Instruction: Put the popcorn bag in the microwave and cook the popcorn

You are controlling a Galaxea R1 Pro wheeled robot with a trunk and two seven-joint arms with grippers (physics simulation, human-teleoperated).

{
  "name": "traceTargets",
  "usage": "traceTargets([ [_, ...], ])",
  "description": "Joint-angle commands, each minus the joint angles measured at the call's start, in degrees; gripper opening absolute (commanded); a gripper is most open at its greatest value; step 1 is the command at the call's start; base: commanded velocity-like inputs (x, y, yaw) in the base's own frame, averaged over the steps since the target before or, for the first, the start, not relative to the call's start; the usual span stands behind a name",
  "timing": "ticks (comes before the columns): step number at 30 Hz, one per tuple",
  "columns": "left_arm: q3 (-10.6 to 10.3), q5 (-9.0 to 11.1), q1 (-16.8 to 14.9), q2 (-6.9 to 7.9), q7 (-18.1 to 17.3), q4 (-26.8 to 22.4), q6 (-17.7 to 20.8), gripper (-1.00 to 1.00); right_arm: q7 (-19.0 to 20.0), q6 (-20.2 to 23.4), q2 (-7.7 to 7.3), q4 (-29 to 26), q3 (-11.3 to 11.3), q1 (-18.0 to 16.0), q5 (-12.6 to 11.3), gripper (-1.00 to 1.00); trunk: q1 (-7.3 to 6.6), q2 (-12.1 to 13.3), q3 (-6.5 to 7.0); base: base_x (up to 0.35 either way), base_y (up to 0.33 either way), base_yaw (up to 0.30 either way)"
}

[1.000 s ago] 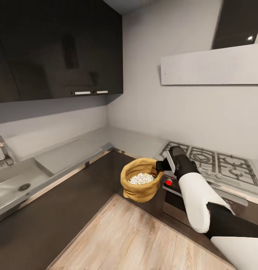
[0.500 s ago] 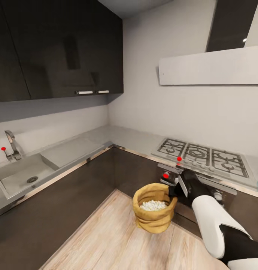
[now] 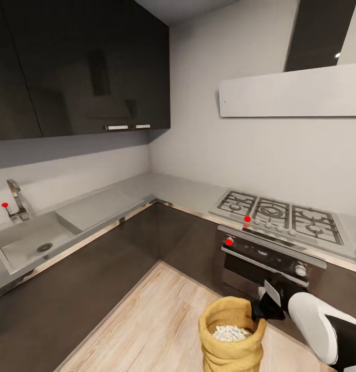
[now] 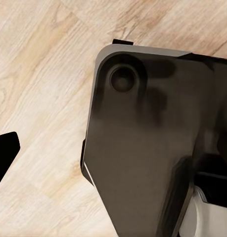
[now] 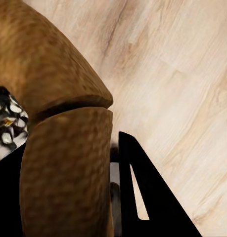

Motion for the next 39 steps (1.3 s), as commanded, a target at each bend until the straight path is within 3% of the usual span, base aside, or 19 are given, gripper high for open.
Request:
traceTargets([
  [1, 0.2, 0.4, 0.0, -0.03, 0.0, -0.1, -0.1, 1.0, 0.5, -0.4, -0.38, 0.8, -0.3, 0.0, 0.4, -1.0, 0.01, -0.1, -0.08, 0.0, 0.0, 0.0],
  [7, 0.1, 0.4, 0.0, -0.03, 0.1, -0.1, -0.1, 1.0, 0.4, -3.4, -1.5, 2.1, -0.3, 0.3, 0.4, -1.0, 0.01, -0.1, -0.08, 0.0, 0.0, -0.089],
  [11, 0.1, 0.4, 0.0, -0.03, 0.1, -0.1, -0.1, 1.0, 0.4, -4.7, -1.91, 2.6, -0.3, 2.9, 0.4, -1.0, 0.01, -0.1, -0.08, 0.0, 0.0, -0.231],
  [14, 0.1, 0.4, 0.0, -0.05, 0.0, -0.1, -0.1, 1.0, 0.5, -7.1, -3.46, 2.7, -0.3, 3.6, 0.3, -1.0, 0.01, -0.1, -0.08, 0.0, 0.0, -0.241],
  [15, 0.1, 0.4, 0.0, -0.04, 0.0, -0.1, -0.1, 1.0, 0.5, -7.5, -3.83, 2.7, -0.3, 3.6, -0.6, -1.0, 0.01, -0.1, -0.08, 0.0, 0.0, -0.242],
  [17, 0.1, 0.4, 0.0, -0.04, 0.0, -0.1, -0.1, 1.0, 0.3, -7.8, -5.5, 2.8, -0.3, 3.7, -5.4, -1.0, 0.01, -0.1, -0.08, 0.0, 0.0, -0.243],
  [19, 0.1, 0.4, 0.0, -0.04, 0.0, -0.1, -0.1, 1.0, 0.0, -7.8, -6.34, 2.8, -0.3, 3.7, -8.3, -1.0, 0.01, -0.1, -0.08, 0.0, 0.0, -0.243],
  [25, 0.1, 0.4, 0.0, -0.03, 0.1, -0.1, -0.1, 1.0, -0.2, -7.8, -7.51, 4.2, -0.3, 3.7, -11.4, -1.0, 0.01, -0.1, -0.08, 0.0, 0.0, -0.249],
  [31, 0.1, 0.4, 0.0, -0.03, 0.1, -0.1, -0.1, 1.0, -0.1, -8.0, -10.05, 4.4, -0.4, 3.7, -12.9, -1.0, 0.01, -0.1, -0.08, 0.0, 0.0, -0.279],
  [35, 0.1, 0.4, 0.0, -0.03, 0.1, -0.1, -0.1, 1.0, -0.2, -8.7, -10.78, 4.0, -2.5, 3.7, -17.3, -1.0, 0.01, -0.1, -0.08, 0.0, 0.0, -0.281],
  [39, 0.1, 0.4, 0.0, -0.03, 0.1, -0.1, -0.1, 1.0, -0.4, -11.5, -11.06, 3.6, -2.9, 3.7, -18.4, -1.0, 0.01, -0.1, -0.08, 0.0, 0.0, -0.281],
])
